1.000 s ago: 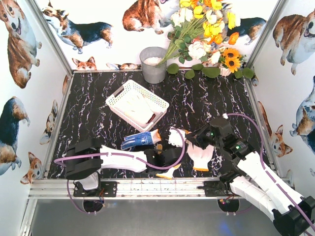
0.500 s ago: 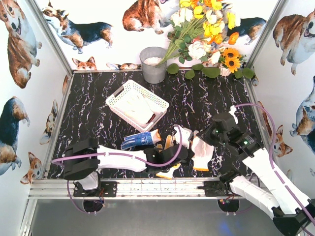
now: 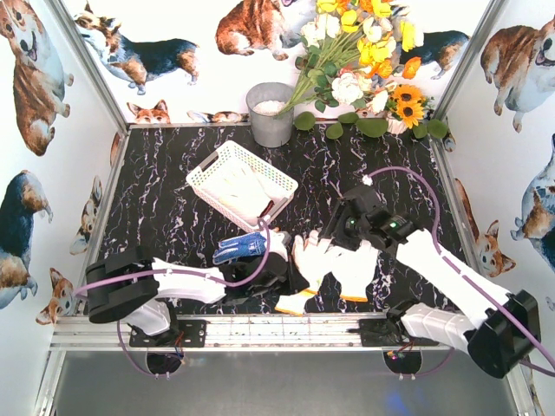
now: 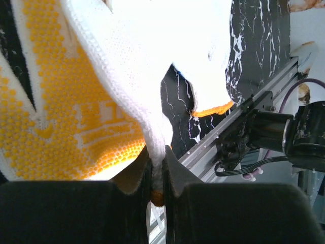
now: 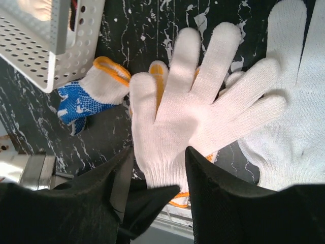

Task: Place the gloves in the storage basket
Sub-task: Turn over the glove at the center of the board.

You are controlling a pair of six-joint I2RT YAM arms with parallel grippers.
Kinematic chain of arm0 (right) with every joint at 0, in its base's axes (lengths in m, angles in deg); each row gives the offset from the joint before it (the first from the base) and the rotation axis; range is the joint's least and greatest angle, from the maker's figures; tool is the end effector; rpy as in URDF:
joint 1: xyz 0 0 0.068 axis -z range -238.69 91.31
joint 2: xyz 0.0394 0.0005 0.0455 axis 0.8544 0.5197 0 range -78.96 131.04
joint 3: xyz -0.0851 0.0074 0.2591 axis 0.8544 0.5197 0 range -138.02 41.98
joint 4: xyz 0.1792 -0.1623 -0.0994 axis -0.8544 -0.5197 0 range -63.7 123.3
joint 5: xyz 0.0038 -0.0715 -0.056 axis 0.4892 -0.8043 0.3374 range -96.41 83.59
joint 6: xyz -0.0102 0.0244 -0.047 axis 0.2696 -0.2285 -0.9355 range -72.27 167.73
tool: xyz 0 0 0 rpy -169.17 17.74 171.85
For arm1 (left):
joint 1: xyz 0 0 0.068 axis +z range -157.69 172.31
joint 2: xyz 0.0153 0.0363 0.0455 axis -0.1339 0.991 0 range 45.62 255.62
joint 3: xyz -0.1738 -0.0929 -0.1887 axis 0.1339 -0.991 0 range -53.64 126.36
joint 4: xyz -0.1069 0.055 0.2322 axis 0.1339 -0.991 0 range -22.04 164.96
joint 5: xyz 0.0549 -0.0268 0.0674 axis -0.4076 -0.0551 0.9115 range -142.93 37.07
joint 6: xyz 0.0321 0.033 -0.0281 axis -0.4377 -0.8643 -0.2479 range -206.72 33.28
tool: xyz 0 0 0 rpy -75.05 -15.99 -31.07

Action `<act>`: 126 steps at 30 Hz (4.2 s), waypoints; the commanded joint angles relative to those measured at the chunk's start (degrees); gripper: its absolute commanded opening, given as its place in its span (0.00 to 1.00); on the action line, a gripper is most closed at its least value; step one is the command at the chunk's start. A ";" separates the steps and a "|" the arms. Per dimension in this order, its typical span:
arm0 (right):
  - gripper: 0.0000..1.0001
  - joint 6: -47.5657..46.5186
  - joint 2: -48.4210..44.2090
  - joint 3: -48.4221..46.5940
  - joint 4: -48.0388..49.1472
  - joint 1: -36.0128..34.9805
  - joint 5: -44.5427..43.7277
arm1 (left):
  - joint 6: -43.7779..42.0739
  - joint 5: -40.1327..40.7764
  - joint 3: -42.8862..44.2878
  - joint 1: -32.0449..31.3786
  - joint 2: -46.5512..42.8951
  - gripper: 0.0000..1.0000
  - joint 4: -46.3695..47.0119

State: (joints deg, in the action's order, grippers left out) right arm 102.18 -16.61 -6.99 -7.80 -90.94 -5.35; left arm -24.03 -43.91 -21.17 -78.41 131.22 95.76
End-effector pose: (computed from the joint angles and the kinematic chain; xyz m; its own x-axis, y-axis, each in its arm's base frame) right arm 0.1802 0.1144 0.2598 -0.8417 0.4308 -0.3256 0.2445 0.8416 0.4815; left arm 0.1001 -0.2690 0.1583 -0.8706 -0.1691 -0.4621 0.2507 0.6557 -0.7122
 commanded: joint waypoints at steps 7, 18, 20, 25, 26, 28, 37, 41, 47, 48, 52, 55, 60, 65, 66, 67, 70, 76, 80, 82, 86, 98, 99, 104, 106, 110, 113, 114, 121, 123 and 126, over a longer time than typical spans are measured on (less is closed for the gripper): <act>0.49 1.57 -12.23 7.71 3.90 -0.39 5.39 | 1.96 -3.20 -3.15 2.66 -5.31 0.01 -3.91; 0.52 17.71 -20.95 27.91 23.09 -3.11 14.10 | 2.08 -1.60 -6.11 4.64 -8.90 0.36 -6.38; 0.52 19.18 -20.44 29.73 26.23 -3.53 15.03 | 2.00 -1.42 -6.67 5.34 -9.04 0.41 -5.83; 0.53 22.49 -17.92 32.68 33.00 -5.42 14.46 | 1.82 -1.11 -7.39 7.47 -8.85 0.42 -4.25; 0.53 22.94 -17.29 32.97 33.76 -5.98 13.93 | 1.74 -1.11 -7.47 7.84 -8.74 0.42 -3.93; 0.53 23.93 -15.83 33.50 34.56 -7.16 12.11 | 1.53 -1.01 -7.70 8.57 -8.34 0.41 -3.27; 0.51 25.66 -15.42 34.00 30.20 -9.97 2.99 | 1.43 -3.87 -7.10 10.32 -5.57 0.22 0.83; 0.49 23.43 -20.02 32.25 20.98 -10.90 -4.39 | 1.64 -2.43 -7.57 10.41 -6.47 0.12 0.64; 0.47 21.77 -21.58 32.34 16.57 -10.90 -8.45 | 1.40 -2.95 -6.88 10.51 -6.47 0.09 -0.68; 0.46 21.58 -20.93 32.46 17.25 -10.90 -8.49 | 1.38 -3.03 -6.70 10.47 -6.42 0.10 -1.00; 0.41 20.63 -17.56 32.47 22.20 -10.90 -8.02 | 0.86 -2.42 -6.39 10.64 -6.56 0.14 -2.87; 0.37 19.93 -14.78 31.92 24.26 -10.90 -7.57 | 0.50 -2.68 -6.21 10.77 -6.84 0.18 -3.89; 0.32 17.95 -12.39 30.29 23.77 -10.90 -8.76 | 0.58 -3.21 -6.44 10.83 -7.30 0.14 -4.19; 0.31 16.48 -12.37 29.14 22.38 -10.90 -10.69 | 0.58 -3.85 -6.38 10.92 -6.89 0.18 -3.83; 0.31 16.21 -12.34 28.97 22.16 -10.90 -11.07 | 0.63 -4.06 -6.30 10.87 -6.66 0.19 -3.57; 0.31 15.92 -12.26 28.94 21.98 -10.90 -11.35 | 0.59 -4.36 -6.28 10.92 -6.33 0.20 -3.31; 0.31 15.30 -11.81 28.84 22.06 -10.90 -12.27 | 0.72 -5.49 -6.04 10.96 -4.97 0.21 -2.30; 0.28 13.29 -10.59 27.73 21.69 -10.90 -14.85 | 1.33 -5.88 -5.70 11.05 -4.42 0.12 -1.00; 0.20 12.13 -11.26 26.68 20.42 -10.90 -16.29 | 0.66 -5.19 -4.93 11.31 -5.45 0.08 -2.52; 0.15 11.15 -11.81 26.00 19.76 -10.90 -16.80 | 0.42 -4.59 -4.77 11.32 -6.28 0.06 -3.57; 0.04 9.42 -12.67 25.02 19.33 -10.82 -17.58 | 0.32 -3.61 -5.19 11.55 -8.87 0.03 -5.12; 0.22 11.00 -10.95 25.55 20.74 -10.55 -12.16 | -0.54 -4.13 -5.26 11.93 -11.22 0.01 -7.70; 0.24 11.43 -10.60 26.16 21.62 -10.55 -11.92 | -0.41 -4.25 -5.45 11.92 -11.18 0.01 -7.44; 0.33 12.78 -8.79 28.08 24.91 -10.55 -12.18 | -0.44 -4.30 -5.60 11.96 -11.10 0.02 -6.98; 0.34 13.39 -7.63 28.76 26.90 -10.55 -12.18 | -0.47 -4.54 -5.57 11.92 -10.78 0.02 -6.95; 0.35 15.02 -5.44 29.07 29.03 -10.55 -12.05 | -0.34 -4.81 -5.60 11.98 -10.42 0.03 -6.87; 0.35 15.70 -4.04 29.43 30.81 -10.55 -12.29 | -0.29 -4.80 -5.74 11.93 -10.37 0.03 -6.67; 0.36 15.89 -3.71 29.53 31.15 -10.55 -12.76 | -0.29 -4.80 -5.80 11.92 -10.37 0.03 -6.58; 0.32 16.38 -4.99 29.68 28.20 -10.55 -18.35 | -0.05 -4.80 -6.14 11.94 -10.41 0.03 -6.56; 0.32 16.13 -6.10 30.11 27.51 -10.55 -20.39 | 0.16 -4.88 -6.39 11.94 -10.46 0.03 -6.56; 0.31 15.57 -7.21 31.01 27.85 -10.43 -23.28 | 0.40 -5.13 -6.83 11.97 -10.63 0.03 -6.64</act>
State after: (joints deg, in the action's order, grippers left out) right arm 117.81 -21.86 22.84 19.32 -101.43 -21.87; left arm -23.78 -48.26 -27.42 -66.96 120.57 88.44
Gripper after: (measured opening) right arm 0.317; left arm 0.032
